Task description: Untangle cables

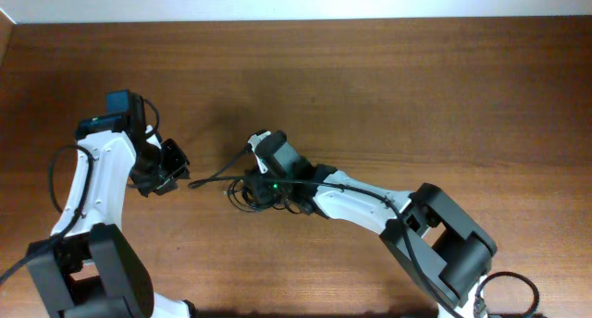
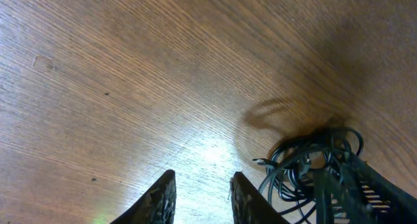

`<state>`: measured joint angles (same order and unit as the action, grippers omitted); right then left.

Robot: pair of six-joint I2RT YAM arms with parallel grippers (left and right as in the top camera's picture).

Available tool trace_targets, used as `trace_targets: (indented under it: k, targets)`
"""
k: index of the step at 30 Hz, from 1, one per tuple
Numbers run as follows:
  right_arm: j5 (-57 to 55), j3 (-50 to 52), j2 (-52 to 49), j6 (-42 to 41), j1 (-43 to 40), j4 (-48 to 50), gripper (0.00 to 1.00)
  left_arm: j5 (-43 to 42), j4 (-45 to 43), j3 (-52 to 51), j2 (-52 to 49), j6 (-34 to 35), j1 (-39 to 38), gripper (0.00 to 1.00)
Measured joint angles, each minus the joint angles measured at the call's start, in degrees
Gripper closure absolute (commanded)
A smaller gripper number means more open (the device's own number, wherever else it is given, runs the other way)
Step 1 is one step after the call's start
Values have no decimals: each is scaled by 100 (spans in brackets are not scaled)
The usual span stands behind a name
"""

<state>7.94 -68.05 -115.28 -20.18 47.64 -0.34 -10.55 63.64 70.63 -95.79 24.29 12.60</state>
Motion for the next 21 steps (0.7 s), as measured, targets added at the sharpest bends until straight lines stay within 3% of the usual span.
trace_targets:
  k: [7, 8, 13, 17, 21]
  targets:
    - [-146, 0, -87, -232, 0, 24, 76, -17, -221, -4, 0, 4, -407, 68]
    - [-120, 0, -87, -234, 0, 17, 94, -17, -225, -4, 0, 4, -472, 69]
    - [131, 0, -74, -254, -42, -7, 96, -17, -238, -4, 0, 0, -494, 67]
    - [1178, 2, 546, -522, -529, -199, 96, -525, -323, -4, 0, -431, -494, 48]
    - [2304, 0, 1266, -984, -1029, -177, 96, -1746, -476, -9, 0, -1429, -494, 39]
